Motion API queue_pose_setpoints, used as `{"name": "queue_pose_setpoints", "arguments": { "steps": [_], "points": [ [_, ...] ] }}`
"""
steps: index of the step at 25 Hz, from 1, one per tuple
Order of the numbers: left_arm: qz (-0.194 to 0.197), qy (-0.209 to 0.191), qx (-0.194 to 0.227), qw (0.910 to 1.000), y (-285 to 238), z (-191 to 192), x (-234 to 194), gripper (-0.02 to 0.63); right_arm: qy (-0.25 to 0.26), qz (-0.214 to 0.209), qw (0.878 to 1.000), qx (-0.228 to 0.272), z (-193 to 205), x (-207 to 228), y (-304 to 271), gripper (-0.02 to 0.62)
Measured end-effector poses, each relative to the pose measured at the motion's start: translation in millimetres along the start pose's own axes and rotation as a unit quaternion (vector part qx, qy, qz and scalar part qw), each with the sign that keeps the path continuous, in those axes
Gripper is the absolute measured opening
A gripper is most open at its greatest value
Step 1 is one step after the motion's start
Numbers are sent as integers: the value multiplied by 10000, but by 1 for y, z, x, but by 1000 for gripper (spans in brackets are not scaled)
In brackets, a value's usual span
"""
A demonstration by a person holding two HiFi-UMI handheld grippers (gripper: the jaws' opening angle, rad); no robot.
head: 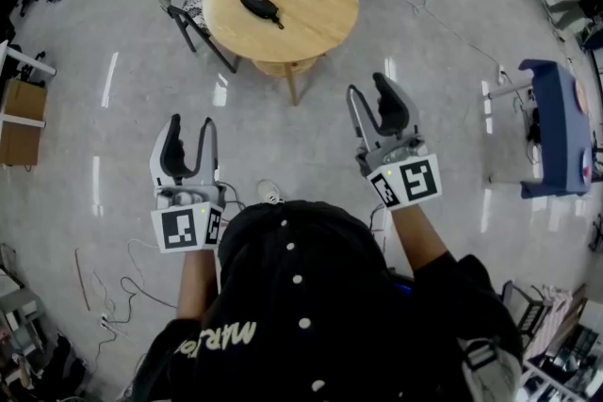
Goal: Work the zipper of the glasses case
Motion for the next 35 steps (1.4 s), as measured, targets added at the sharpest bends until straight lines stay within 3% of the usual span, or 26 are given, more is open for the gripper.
{"name": "queue_pose_setpoints", "arguments": {
  "steps": [14, 22, 35],
  "points": [
    [338, 52, -48, 9994, -15, 15, -72, 201, 115, 186, 9997, -111, 11, -48, -53, 169],
    [445, 50, -125, 9989, -47, 26, -76, 201, 31, 215, 9996, -157, 26, -31, -80, 169],
    [425, 56, -178, 9989, -173, 30, -122, 201, -67, 84, 9998, -196, 47, 32, -209, 166]
  ]
}}
Point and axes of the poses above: the fingertips, and each gripper's own axes: y backward along the fingers, x to its right, z out of its underside, the point moved 4 cm from there along y, backward along the fingers, and after that the axes turned 6 degrees about z, right-handed, at the moved point
